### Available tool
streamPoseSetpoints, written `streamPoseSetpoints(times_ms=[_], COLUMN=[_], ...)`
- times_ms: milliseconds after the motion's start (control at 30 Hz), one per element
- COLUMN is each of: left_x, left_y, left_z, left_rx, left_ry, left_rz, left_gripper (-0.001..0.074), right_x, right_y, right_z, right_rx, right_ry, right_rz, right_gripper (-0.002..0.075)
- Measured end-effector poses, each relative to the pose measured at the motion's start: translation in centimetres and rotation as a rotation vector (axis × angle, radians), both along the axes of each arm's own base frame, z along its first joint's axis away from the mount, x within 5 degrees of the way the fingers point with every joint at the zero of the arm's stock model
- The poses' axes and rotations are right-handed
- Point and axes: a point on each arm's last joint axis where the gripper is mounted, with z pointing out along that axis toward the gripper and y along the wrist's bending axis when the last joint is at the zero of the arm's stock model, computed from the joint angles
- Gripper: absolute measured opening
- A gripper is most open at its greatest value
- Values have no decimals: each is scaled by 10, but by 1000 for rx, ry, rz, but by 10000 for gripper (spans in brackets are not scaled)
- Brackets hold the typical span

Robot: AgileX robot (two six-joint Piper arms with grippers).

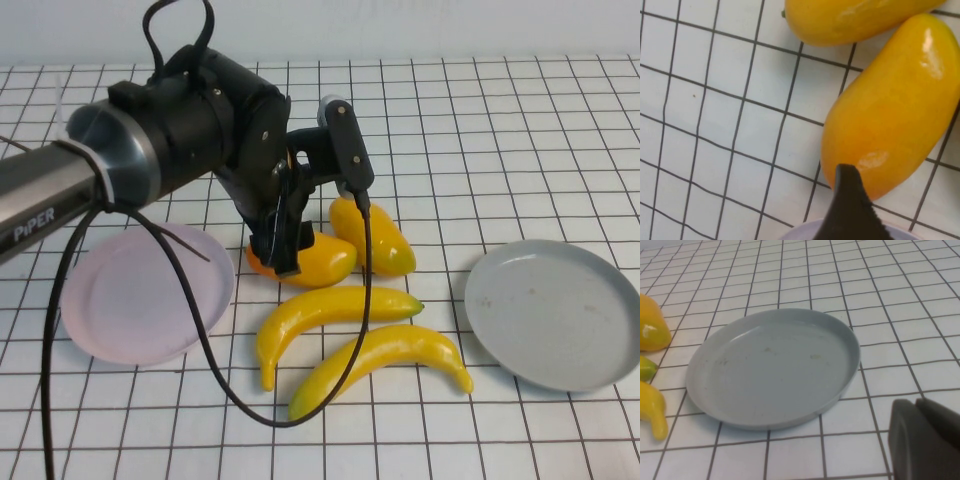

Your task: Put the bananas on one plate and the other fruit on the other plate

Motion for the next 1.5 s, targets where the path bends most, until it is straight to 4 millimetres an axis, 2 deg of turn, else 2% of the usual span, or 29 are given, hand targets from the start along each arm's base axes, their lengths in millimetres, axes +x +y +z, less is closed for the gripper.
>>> streamPoseSetpoints(times_ms=[200,367,467,633,900,1067,1300,1500], left_x=[-6,7,15,19,30,36,42,47], left_y=[-2,13,25,24,17,12,11,9], left_z=[-2,-9,-18,-34,-44,-57,-76,-75], left_rx=[5,25,40,66,68,66,73,26], left_ry=[63,79,114,160,63,55,70,34], left_rz=[-129,-172,-173,-250,-353,-384,-391,-318], left_gripper=[444,617,666,668,668,668,668,668], right_x=[0,0,0,0,0,0,0,0], right_y=[0,0,0,0,0,0,0,0], right_z=[0,0,0,0,0,0,0,0], right_rx=[0,0,0,0,0,0,0,0], right_ry=[0,0,0,0,0,0,0,0], right_rz=[0,0,0,0,0,0,0,0], right_gripper=[-15,-15,-15,-15,-15,-15,-15,-15])
